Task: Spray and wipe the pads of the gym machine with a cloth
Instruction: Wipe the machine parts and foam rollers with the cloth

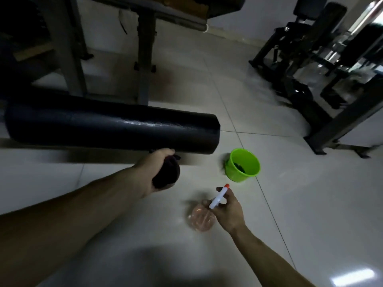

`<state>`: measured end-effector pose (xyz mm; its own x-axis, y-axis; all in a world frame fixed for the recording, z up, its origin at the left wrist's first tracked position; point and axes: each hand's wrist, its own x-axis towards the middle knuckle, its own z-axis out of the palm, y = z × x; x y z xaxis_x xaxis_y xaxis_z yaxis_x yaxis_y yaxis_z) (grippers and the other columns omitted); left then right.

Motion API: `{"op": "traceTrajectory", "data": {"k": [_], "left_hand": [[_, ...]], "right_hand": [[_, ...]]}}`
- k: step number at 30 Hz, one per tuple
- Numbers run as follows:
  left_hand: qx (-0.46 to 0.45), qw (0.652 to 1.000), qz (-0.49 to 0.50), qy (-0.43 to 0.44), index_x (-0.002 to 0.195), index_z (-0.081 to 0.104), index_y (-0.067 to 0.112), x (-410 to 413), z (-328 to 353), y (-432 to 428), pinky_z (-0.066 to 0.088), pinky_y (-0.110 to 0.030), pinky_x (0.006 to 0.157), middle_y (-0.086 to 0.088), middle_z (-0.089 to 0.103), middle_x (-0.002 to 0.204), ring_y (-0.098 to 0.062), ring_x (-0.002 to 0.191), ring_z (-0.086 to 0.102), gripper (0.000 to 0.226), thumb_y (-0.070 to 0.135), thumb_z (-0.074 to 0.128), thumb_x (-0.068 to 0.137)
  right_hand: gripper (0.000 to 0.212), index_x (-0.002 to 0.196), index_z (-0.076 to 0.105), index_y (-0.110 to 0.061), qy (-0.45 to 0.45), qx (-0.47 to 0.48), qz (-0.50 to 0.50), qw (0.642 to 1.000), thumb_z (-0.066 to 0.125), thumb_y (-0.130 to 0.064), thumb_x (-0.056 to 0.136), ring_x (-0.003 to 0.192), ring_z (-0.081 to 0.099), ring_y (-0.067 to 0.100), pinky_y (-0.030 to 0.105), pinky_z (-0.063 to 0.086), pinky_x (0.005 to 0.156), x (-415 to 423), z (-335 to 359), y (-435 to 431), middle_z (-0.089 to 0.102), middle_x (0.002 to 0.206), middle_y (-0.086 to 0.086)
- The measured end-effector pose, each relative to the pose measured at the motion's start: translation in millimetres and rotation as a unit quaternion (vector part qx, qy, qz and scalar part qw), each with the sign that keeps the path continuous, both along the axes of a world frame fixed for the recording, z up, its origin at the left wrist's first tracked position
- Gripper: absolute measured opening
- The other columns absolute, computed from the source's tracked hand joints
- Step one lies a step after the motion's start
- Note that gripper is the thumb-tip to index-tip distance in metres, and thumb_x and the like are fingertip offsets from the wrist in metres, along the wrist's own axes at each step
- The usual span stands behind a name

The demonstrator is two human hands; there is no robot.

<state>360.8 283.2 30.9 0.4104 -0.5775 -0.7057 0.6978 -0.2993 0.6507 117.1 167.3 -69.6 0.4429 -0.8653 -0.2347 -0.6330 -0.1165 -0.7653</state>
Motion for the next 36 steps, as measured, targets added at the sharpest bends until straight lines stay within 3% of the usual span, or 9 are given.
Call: {"op": "traceTrajectory", "data": {"k": [3, 7, 11, 16, 20, 23, 28, 32, 36], "left_hand": [[0.011, 0.999, -0.050, 0.017, 0.120, 0.068, 0.020, -23, -11, -19, 0.059, -0.041, 0.062, -0.015, 0.069, 0.123, -0.035, 0.104, 0.070, 0.076, 0.050, 0.086, 0.052], [0.013, 0.999, -0.033, 0.016, 0.121, 0.063, 0.021, -44, -6, -37, 0.058, -0.038, 0.055, -0.015, 0.065, 0.124, -0.034, 0.105, 0.067, 0.051, 0.046, 0.080, 0.080], [-0.003, 0.998, -0.033, 0.045, 0.123, 0.061, 0.018, -53, 0, -42, 0.060, -0.040, 0.057, -0.017, 0.066, 0.119, -0.035, 0.104, 0.068, 0.049, 0.043, 0.079, 0.085], [-0.090, 0.991, -0.083, 0.047, 0.125, 0.067, 0.018, -57, 9, -50, 0.061, -0.044, 0.070, -0.014, 0.071, 0.123, -0.032, 0.106, 0.071, 0.060, 0.048, 0.085, 0.077], [-0.212, 0.965, -0.132, 0.087, 0.104, 0.079, 0.015, -61, 44, -45, 0.061, -0.035, 0.077, -0.007, 0.076, 0.105, -0.019, 0.091, 0.075, 0.046, 0.057, 0.064, 0.090], [-0.238, 0.957, -0.114, 0.119, 0.102, 0.078, 0.012, -49, 61, -39, 0.059, -0.035, 0.086, -0.009, 0.074, 0.099, -0.022, 0.093, 0.072, 0.061, 0.066, 0.049, 0.096], [-0.060, 0.947, -0.122, -0.291, 0.120, 0.064, 0.028, -6, 63, 5, 0.051, -0.035, 0.100, 0.010, 0.071, 0.114, -0.012, 0.105, 0.068, 0.061, 0.068, 0.075, 0.076], [0.050, 0.682, -0.023, -0.729, 0.123, 0.067, 0.030, 70, 61, 74, 0.046, -0.031, 0.101, 0.011, 0.065, 0.124, -0.016, 0.117, 0.057, 0.044, 0.034, 0.078, 0.080], [0.159, 0.644, 0.032, -0.747, 0.147, 0.050, 0.016, 145, 42, 144, 0.033, -0.045, 0.117, -0.009, 0.038, 0.159, -0.034, 0.142, 0.036, 0.081, 0.031, 0.086, 0.076]], "right_hand": [[0.064, 0.133, 0.049, -0.025, 0.016, -0.012, -0.057, 0.998, 0.086, -0.024, 0.081, 0.094, 0.069, 0.016, 0.029, 0.048, 0.078, -21, -18, -7, 0.068, 0.117, -0.003], [0.077, 0.145, 0.043, -0.023, 0.027, -0.016, -0.044, 0.999, 0.086, -0.021, 0.081, 0.098, 0.068, 0.011, 0.024, 0.047, 0.078, -27, -28, -11, 0.064, 0.129, -0.004], [0.120, 0.164, -0.008, -0.017, 0.062, 0.050, -0.013, 0.997, 0.081, -0.008, 0.084, 0.145, 0.036, 0.015, 0.025, 0.041, 0.106, -38, -9, -18, 0.023, 0.164, -0.004], [0.057, 0.154, 0.045, -0.025, -0.127, -0.180, -0.066, 0.973, 0.052, -0.017, 0.098, 0.144, 0.043, 0.006, 0.032, 0.038, 0.119, -28, 66, -1, 0.047, 0.155, -0.011], [0.056, 0.162, 0.029, -0.024, -0.239, -0.096, 0.179, 0.950, 0.044, -0.033, 0.109, 0.157, 0.021, 0.011, 0.037, 0.020, 0.128, 42, 120, 21, 0.028, 0.168, -0.009], [0.044, 0.149, 0.051, -0.013, -0.276, -0.170, 0.169, 0.931, 0.056, -0.009, 0.106, 0.140, 0.051, 0.021, 0.048, 0.041, 0.117, 76, 119, 25, 0.056, 0.148, 0.000], [0.037, 0.134, 0.062, -0.010, -0.307, -0.259, 0.116, 0.908, 0.061, -0.002, 0.098, 0.125, 0.060, 0.013, 0.044, 0.048, 0.109, 119, 129, -5, 0.065, 0.131, 0.000], [0.069, 0.152, 0.047, -0.012, -0.155, -0.369, 0.189, 0.897, 0.064, -0.002, 0.086, 0.126, 0.054, 0.022, 0.040, 0.042, 0.113, 160, 128, -27, 0.060, 0.135, 0.008], [0.070, 0.143, 0.057, -0.013, -0.101, -0.398, 0.256, 0.875, 0.064, 0.005, 0.076, 0.136, 0.051, 0.025, 0.042, 0.038, 0.119, 193, 117, -12, 0.056, 0.146, 0.006]]}}
